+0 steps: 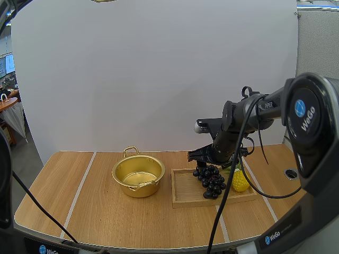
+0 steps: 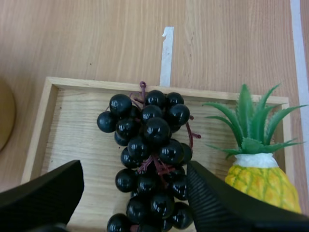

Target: Open the pot, put the grape inside, and close it

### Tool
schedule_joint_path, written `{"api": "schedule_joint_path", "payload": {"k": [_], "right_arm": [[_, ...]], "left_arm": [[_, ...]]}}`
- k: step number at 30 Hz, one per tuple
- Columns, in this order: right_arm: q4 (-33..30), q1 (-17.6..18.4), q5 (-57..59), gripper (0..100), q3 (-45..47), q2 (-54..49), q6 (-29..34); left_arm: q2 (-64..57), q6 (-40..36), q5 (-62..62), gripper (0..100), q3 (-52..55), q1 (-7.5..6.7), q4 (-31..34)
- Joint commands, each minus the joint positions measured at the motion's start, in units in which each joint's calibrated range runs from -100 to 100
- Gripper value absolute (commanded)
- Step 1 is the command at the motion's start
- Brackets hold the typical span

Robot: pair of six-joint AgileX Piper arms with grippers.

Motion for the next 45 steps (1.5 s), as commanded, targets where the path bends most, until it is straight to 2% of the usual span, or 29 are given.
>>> {"api": "schedule_joint_path", "payload": {"k": [1,30,31,33,35,36,45], "right_arm": [[-1.4,-0.2,-3.2,100,-0.5,2.0,-0.5],[-3.0,-0.2,-13.7,100,-0.5,19.1,-0.8],[-3.0,-0.2,-13.3,91,-0.5,18.9,-0.8],[-3.0,-0.2,-12.8,55,-0.5,18.8,-0.8],[-3.0,-0.2,-11.9,9,-0.5,18.8,-0.8],[-3.0,-0.2,-11.6,0,-0.5,18.8,-0.8],[-3.0,-0.2,-8.3,0,-0.5,10.4,-0.8]], "left_arm": [[-0.3,-0.7,-2.5,0,-0.5,-0.17,0.2],[-0.3,-0.7,-2.5,0,-0.5,-0.17,0.2],[-0.3,-0.7,-2.5,0,-0.5,-0.17,0.2],[-0.3,-0.7,-2.5,0,-0.5,-0.17,0.2],[-0.3,-0.7,-2.5,0,-0.5,-0.17,0.2],[-0.3,-0.7,-2.5,0,-0.5,-0.17,0.2],[-0.3,-0.7,-2.5,0,-0.5,-0.17,0.2]]}}
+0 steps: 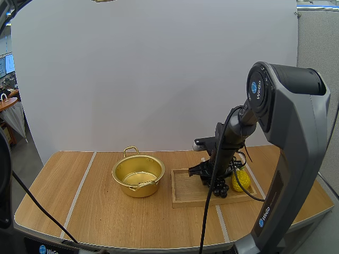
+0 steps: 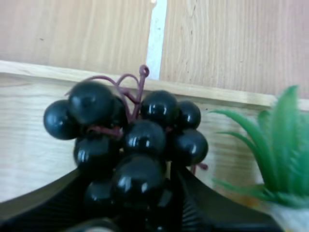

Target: Open the pot, put the grape inside, and close it

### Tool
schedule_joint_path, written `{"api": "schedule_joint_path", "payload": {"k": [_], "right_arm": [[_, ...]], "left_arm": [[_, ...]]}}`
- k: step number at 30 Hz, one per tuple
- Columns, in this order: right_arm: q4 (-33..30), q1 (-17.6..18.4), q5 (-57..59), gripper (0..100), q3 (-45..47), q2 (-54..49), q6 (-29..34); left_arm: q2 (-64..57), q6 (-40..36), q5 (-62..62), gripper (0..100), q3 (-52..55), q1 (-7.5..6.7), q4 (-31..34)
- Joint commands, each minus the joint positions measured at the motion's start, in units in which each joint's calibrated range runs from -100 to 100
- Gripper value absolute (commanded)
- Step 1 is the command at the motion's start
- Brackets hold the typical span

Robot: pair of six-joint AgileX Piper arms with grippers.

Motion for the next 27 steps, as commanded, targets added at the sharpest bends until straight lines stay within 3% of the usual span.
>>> {"api": "schedule_joint_path", "payload": {"k": [1,11,15,21,27], "right_arm": [[0.0,-0.1,4.8,0,0.4,-5.5,-0.3],[0.3,-0.1,11.8,0,0.4,-23.4,-0.4],[3.0,0.6,15.5,0,-0.9,-28.3,-4.2],[5.2,5.2,27.4,0,-10.3,-29.4,-4.9],[6.3,12.0,30.7,0,-17.9,-26.5,-4.4]], "left_arm": [[-0.3,-0.7,-2.5,0,-0.5,-0.17,0.2],[-0.3,-0.7,-2.5,0,-0.5,-0.17,0.2],[-0.3,-0.7,-2.5,0,-0.5,-0.17,0.2],[-0.3,-0.7,-2.5,0,-0.5,-0.17,0.2],[-0.3,-0.7,-2.5,0,-0.5,-0.17,0.2]]}}
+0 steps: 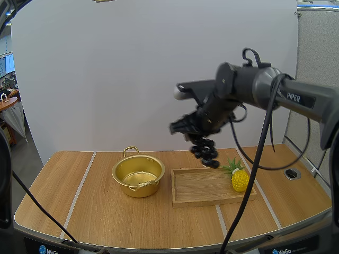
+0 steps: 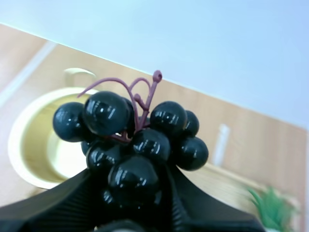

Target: Open the pot, put the grape inside, and close it

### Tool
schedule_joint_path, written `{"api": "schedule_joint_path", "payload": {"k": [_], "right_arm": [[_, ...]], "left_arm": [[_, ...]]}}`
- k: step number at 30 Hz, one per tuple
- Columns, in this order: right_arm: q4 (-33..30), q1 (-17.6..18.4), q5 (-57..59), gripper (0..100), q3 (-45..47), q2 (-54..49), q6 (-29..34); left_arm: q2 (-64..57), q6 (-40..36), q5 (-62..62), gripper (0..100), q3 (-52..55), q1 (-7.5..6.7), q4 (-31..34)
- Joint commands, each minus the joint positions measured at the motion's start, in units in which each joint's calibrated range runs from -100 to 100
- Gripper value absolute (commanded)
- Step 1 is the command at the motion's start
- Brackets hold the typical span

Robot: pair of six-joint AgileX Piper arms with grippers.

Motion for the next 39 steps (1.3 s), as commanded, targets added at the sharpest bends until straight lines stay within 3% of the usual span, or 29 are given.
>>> {"api": "schedule_joint_path", "payload": {"k": [1,6,12,24,39], "right_arm": [[0.9,5.0,2.5,0,-5.3,2.8,0.5],[0.8,9.2,3.1,0,-9.6,9.4,2.1],[0.9,11.6,3.1,0,-14.7,18.1,2.1],[0.9,11.9,1.9,0,-22.2,35.8,2.1],[-0.4,11.9,-7.7,0,-22.2,46.1,1.8]], "left_arm": [[-0.3,-0.7,-2.5,0,-0.5,-0.17,0.2],[-0.3,-0.7,-2.5,0,-0.5,-0.17,0.2],[-0.3,-0.7,-2.5,0,-0.5,-0.17,0.2],[-0.3,-0.7,-2.5,0,-0.5,-0.17,0.2],[-0.3,-0.7,-2.5,0,-0.5,-0.17,0.2]]}}
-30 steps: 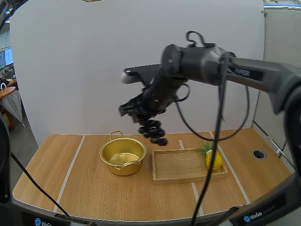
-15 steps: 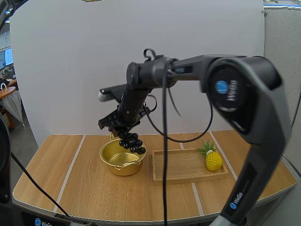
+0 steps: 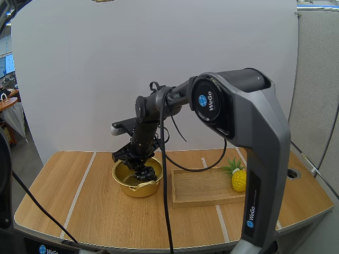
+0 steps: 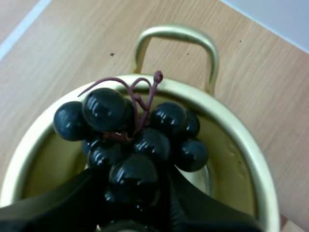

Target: Open the pot, put the grape inside, and close it

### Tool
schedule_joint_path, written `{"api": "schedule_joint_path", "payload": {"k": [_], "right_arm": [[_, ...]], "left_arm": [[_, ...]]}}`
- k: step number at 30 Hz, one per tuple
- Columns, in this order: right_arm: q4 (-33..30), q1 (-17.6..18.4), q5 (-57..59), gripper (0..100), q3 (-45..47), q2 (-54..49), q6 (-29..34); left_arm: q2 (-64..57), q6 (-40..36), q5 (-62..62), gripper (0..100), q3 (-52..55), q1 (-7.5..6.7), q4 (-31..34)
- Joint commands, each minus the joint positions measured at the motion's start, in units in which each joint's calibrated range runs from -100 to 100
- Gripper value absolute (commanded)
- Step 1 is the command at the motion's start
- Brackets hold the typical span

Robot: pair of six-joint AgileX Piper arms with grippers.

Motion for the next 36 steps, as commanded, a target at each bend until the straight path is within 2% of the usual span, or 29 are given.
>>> {"api": "schedule_joint_path", "payload": {"k": [1,11,12,14,17,18,27,36], "right_arm": [[-1.6,0.0,-2.4,0,-0.4,1.0,-0.5],[-1.8,0.0,-1.5,0,-0.4,2.4,-0.3],[-1.8,0.0,-1.4,6,-0.4,2.4,-0.3],[-2.3,0.0,-1.2,35,-0.4,2.4,-0.2],[-3.0,0.0,-1.2,95,-0.4,2.4,-0.2],[-3.2,0.0,-1.2,100,-0.4,2.4,-0.2],[-3.2,0.0,-2.2,100,-0.4,1.6,-0.1],[-2.9,0.0,-0.4,100,-0.4,-9.5,1.3]], "left_arm": [[-0.3,-0.6,-2.5,0,-0.5,-0.17,0.2],[-0.3,-0.6,-2.5,0,-0.5,-0.17,0.2],[-0.3,-0.6,-2.5,0,-0.5,-0.17,0.2],[-0.3,-0.6,-2.5,0,-0.5,-0.17,0.2],[-0.3,-0.6,-2.5,0,-0.5,-0.17,0.2],[-0.3,-0.6,-2.5,0,-0.5,-0.17,0.2],[-0.3,-0.6,-2.5,0,-0.5,-0.17,0.2],[-0.3,-0.6,-2.5,0,-0.5,-0.17,0.2]]}}
